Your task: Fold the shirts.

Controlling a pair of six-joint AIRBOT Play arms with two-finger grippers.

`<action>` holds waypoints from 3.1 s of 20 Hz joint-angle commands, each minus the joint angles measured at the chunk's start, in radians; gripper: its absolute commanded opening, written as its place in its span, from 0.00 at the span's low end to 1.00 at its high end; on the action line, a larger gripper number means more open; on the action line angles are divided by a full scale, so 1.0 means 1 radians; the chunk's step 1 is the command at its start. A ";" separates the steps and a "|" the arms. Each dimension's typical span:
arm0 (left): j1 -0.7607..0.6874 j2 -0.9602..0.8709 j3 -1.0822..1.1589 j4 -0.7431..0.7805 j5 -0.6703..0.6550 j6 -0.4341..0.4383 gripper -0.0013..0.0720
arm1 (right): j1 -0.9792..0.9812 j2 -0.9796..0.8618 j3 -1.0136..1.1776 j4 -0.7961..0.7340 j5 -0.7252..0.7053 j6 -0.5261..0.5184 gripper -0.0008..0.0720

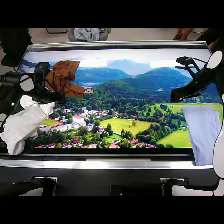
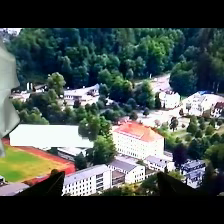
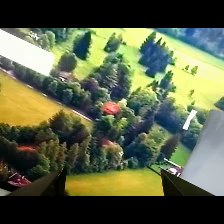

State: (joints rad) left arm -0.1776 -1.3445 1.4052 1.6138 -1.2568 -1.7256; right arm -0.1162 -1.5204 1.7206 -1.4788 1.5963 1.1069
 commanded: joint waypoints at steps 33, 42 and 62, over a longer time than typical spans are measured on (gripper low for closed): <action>0.273 -0.581 0.638 -0.604 0.629 0.018 0.05 | 0.001 0.055 0.001 0.179 -0.202 -0.047 0.94; -0.047 0.204 0.548 -0.610 0.446 0.357 0.05 | 0.001 0.471 0.000 0.016 -0.290 -0.056 0.94; -0.318 -0.040 -0.164 -0.624 0.299 0.267 0.06 | 0.001 0.438 -0.001 0.046 0.139 -0.038 0.94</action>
State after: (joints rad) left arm -0.5484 -1.3758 1.2537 0.9958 -0.8948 -1.4254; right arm -0.1158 -1.0065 1.7199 -1.4658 1.6772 1.0664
